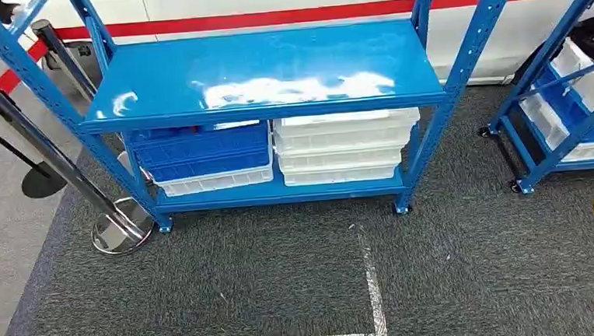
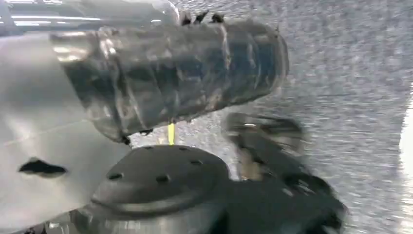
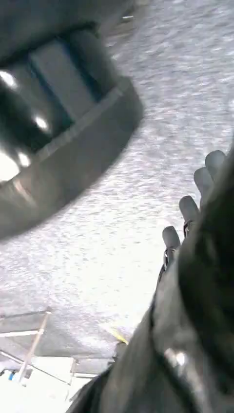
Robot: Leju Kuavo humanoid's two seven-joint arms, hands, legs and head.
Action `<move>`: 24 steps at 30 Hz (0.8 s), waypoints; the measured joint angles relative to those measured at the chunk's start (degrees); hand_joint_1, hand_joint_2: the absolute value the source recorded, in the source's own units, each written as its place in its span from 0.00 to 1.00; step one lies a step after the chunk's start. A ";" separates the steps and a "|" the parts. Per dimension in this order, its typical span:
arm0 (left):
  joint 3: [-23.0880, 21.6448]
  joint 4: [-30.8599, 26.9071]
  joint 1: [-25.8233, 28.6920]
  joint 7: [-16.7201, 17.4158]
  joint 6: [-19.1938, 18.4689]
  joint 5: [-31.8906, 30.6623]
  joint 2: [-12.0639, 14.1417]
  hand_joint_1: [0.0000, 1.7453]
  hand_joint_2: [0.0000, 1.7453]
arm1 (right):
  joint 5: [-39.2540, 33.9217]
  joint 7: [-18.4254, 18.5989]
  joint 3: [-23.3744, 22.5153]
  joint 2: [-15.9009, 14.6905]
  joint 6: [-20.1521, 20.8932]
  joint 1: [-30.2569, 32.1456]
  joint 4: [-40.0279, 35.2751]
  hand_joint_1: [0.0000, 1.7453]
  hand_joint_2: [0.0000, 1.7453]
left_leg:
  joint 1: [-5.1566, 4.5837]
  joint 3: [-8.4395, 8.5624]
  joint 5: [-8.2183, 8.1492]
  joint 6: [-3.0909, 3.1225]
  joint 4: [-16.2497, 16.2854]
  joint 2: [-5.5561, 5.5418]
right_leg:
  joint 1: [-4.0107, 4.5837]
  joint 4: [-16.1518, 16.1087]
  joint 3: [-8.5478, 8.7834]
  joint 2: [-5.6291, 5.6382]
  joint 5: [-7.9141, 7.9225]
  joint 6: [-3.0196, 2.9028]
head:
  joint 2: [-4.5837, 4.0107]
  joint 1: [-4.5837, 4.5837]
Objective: Take the parts from the cabinet and place them on the table.
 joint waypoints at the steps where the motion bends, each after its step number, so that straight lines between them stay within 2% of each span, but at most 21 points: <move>1: 0.00 0.00 0.13 -0.02 0.00 0.13 -0.02 0.00 0.00 | 0.09 0.00 0.07 -0.02 -0.17 0.06 0.02 0.00 0.00 | -0.05 -1.67 2.02 0.32 -2.90 0.00 | 0.19 -0.46 2.44 0.05 -1.41 0.03 | 0.00 -0.15; 2: 0.00 0.00 0.38 -0.02 0.13 0.13 -0.02 0.00 0.00 | 0.13 0.00 0.17 -0.02 -0.22 0.12 0.04 0.00 0.00 | -0.11 -3.15 8.21 0.94 -6.63 0.00 | 0.41 -0.70 4.47 -0.02 -2.78 0.05 | 0.00 -0.04; 3: -0.02 0.02 0.85 -0.04 0.22 0.13 0.00 0.00 0.00 | 0.17 0.00 0.37 -0.02 -0.22 0.59 0.07 0.00 0.00 | -0.50 -4.22 18.30 1.88 -10.72 0.03 | 0.29 -0.70 5.12 -0.03 -4.08 0.07 | 0.00 -0.09; 4: 0.00 0.20 0.92 -0.13 0.46 0.06 0.31 0.00 0.00 | 0.17 -0.04 0.55 0.13 -0.22 0.03 0.09 0.00 0.00 | -1.56 -6.20 26.63 2.57 -14.45 -0.06 | 0.58 1.05 6.74 0.43 -5.80 0.49 | -0.04 0.72; 5: 0.00 0.20 1.19 -0.17 0.54 -0.13 0.22 0.00 0.00 | 0.15 -0.04 0.57 0.15 -0.22 -0.14 0.07 0.00 0.00 | -1.49 -5.16 26.63 3.03 -12.20 -0.63 | 0.42 1.12 6.76 1.00 -7.52 1.01 | 0.00 0.88; 6: 0.00 0.20 0.98 -0.24 0.77 -0.18 0.22 0.00 0.00 | 0.13 -0.13 0.57 0.26 -0.28 -0.28 0.00 0.00 0.00 | -1.94 -5.39 25.17 2.94 -10.59 -0.30 | 0.25 1.29 7.77 0.89 -8.99 1.25 | -0.02 0.74; 7: 0.00 0.20 0.52 -0.42 0.83 -0.31 0.22 0.00 0.00 | 0.11 -0.37 0.63 0.48 -0.37 -0.49 -0.13 0.00 0.00 | -2.11 -5.40 24.14 3.28 -9.94 -0.42 | -0.21 1.17 8.45 0.96 -9.84 1.49 | 0.00 0.52; 8: 0.00 0.17 -0.25 -0.55 0.83 -0.42 0.20 0.00 0.00 | 0.06 -0.50 0.72 0.48 -0.44 -1.07 -0.22 0.00 0.00 | -2.11 -5.10 23.53 3.85 -9.95 -0.45 | 0.05 0.56 9.28 0.88 -10.37 2.08 | 0.00 0.55; 9: 0.00 0.09 -0.66 -0.72 0.83 -0.50 -0.13 0.00 0.00 | 0.00 -0.55 0.85 0.37 -0.61 -1.28 -0.26 0.00 0.00 | -1.73 -4.50 23.02 3.97 -10.44 -0.51 | -0.33 1.24 9.61 0.67 -11.28 2.11 | 0.00 0.17; 10: 0.00 0.09 -1.10 -0.90 0.85 -0.57 0.09 0.00 0.00 | -0.17 -0.76 1.05 0.41 -0.68 -1.60 -0.37 0.00 0.00 | -1.55 -3.97 22.47 4.50 -10.95 -0.48 | -0.20 4.79 7.50 0.17 -12.56 2.62 | 0.00 1.00; 12: 0.00 0.09 -1.26 -0.83 0.85 -0.85 0.22 0.00 0.00 | -0.59 -1.14 1.42 0.42 -0.81 -1.64 -0.39 0.00 0.00 | -1.33 -2.84 21.55 4.69 -11.47 -0.42 | -0.69 15.26 0.28 0.13 -15.71 3.39 | 0.00 0.85; 13: -0.02 0.09 -1.19 -0.68 0.83 -0.92 0.22 0.00 0.00 | -0.68 -1.33 1.53 0.39 -0.79 -1.62 -0.39 0.00 0.00 | -1.25 -2.11 20.86 4.58 -11.51 -0.42 | -0.94 19.70 -3.36 0.13 -16.13 3.74 | 0.00 0.94; 14: -0.02 0.09 -1.16 -0.63 0.81 -0.92 0.20 0.00 0.00 | -0.74 -1.47 1.64 0.37 -0.76 -1.52 -0.37 0.00 0.00 | -1.18 -1.49 20.28 4.45 -11.50 -0.44 | -1.09 21.59 -5.54 0.12 -15.47 3.95 | 0.00 0.87; 15: 0.00 0.09 -1.02 -0.39 0.57 -0.92 0.20 0.00 0.00 | -0.74 -1.60 1.84 0.35 -0.72 -1.37 -0.37 0.00 0.00 | -0.94 -0.21 19.31 4.20 -11.46 -0.57 | -1.30 20.77 -7.69 0.12 -11.62 4.24 | 0.00 0.96; 16: 0.00 0.09 -0.97 -0.31 0.50 -0.92 0.13 0.00 0.00 | -0.74 -1.68 1.92 0.28 -0.70 -1.00 -0.35 0.00 0.00 | -0.73 0.84 18.61 4.05 -11.46 -0.72 | -1.33 17.46 -7.93 0.11 -7.47 4.39 | 0.00 0.85; 18: 0.00 0.09 -0.40 -0.15 0.44 -0.90 0.07 0.00 0.00 | -0.74 -1.86 1.99 0.13 -0.57 -0.63 -0.33 0.00 0.00 | -0.26 2.50 17.32 3.38 -11.38 -0.89 | -1.33 8.14 -7.65 0.14 0.70 4.62 | 0.00 0.96; 19: -0.02 0.13 -0.28 -0.15 0.41 -0.92 0.15 0.00 0.00 | -0.74 -1.88 2.07 0.13 -0.52 -0.40 -0.29 0.00 0.00 | -0.46 2.56 17.05 2.99 -11.42 -1.01 | -1.04 8.35 -7.61 0.27 0.53 4.48 | 0.00 1.19; 20: -0.02 0.13 -0.48 -0.15 0.42 -0.92 0.13 0.00 0.00 | -0.77 -1.97 2.19 0.04 -0.46 -0.59 -0.28 0.00 0.00 | -0.40 2.48 16.92 2.67 -11.21 -1.22 | -0.84 6.56 -6.81 0.29 0.21 3.82 | 0.00 1.33; 21: -0.02 0.13 -0.67 -0.17 0.37 -0.92 0.11 0.00 0.00 | -0.77 -2.01 2.25 -0.02 -0.48 -0.70 -0.28 0.00 0.00 | -0.35 2.16 17.01 2.47 -11.23 -1.15 | -0.74 6.20 -6.65 0.39 -0.28 3.05 | 0.00 1.12; 22: 0.00 0.13 -0.68 -0.15 0.31 -0.92 0.13 0.00 0.00 | -0.77 -2.03 2.27 -0.09 -0.48 -0.75 -0.28 0.00 0.00 | -0.25 2.21 17.15 2.21 -11.61 -1.16 | -0.64 6.15 -6.76 0.41 -0.29 2.85 | 0.00 1.20; 24: 0.00 0.13 -0.72 -0.15 0.33 -0.92 0.39 0.00 0.00 | -0.77 -2.12 2.34 0.07 -0.33 -0.71 -0.35 0.00 0.00 | -0.53 1.81 16.57 1.63 -11.43 -0.89 | -1.42 4.96 -6.11 0.24 0.18 1.92 | 0.00 1.16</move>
